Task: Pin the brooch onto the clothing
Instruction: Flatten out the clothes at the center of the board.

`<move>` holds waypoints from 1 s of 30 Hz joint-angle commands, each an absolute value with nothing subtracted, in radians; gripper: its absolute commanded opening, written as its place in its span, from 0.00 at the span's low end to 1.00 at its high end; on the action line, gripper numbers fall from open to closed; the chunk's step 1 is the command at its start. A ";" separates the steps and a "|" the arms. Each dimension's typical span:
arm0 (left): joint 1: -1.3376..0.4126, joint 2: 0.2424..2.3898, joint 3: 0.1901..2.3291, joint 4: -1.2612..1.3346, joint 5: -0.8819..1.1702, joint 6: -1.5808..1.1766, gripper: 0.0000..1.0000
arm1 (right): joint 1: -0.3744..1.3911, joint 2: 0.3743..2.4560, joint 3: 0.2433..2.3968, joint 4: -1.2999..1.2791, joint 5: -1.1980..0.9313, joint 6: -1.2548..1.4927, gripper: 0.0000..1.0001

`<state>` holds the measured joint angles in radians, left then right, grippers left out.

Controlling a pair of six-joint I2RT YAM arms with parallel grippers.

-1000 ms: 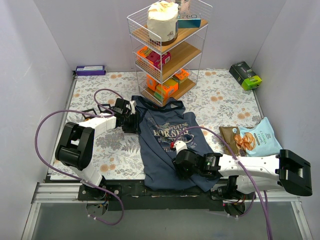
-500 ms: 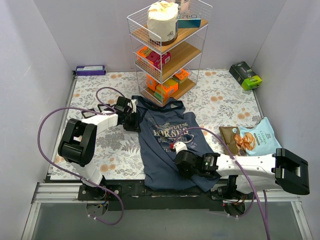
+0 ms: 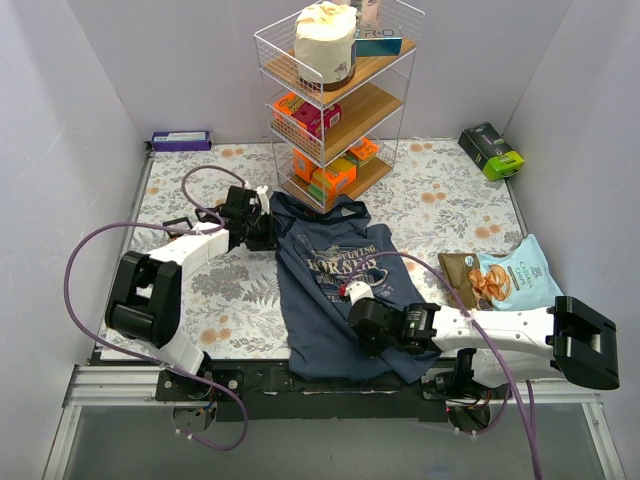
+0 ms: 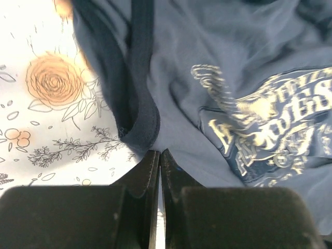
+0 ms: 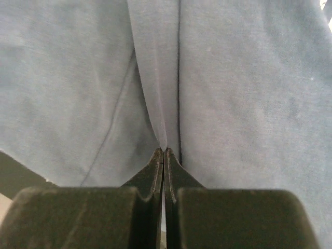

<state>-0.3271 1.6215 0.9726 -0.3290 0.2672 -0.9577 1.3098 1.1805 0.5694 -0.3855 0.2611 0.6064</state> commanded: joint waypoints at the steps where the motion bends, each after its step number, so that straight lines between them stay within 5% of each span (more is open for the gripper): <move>1: -0.308 1.505 1.002 -0.264 0.284 -0.994 0.00 | 1.321 1.146 0.678 -0.446 0.261 0.615 0.01; 23: -0.216 1.674 1.315 0.089 0.748 -1.394 0.00 | 1.302 0.867 1.087 -0.906 0.632 0.552 0.01; 30: -0.164 1.658 1.306 0.227 0.796 -1.502 0.00 | 1.301 0.848 1.166 -0.849 0.574 0.477 0.01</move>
<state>-0.2188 1.6966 1.2945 0.0967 0.7544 -1.4174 1.3018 0.8413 1.1172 -0.8577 0.5823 0.5335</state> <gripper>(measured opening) 0.012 0.024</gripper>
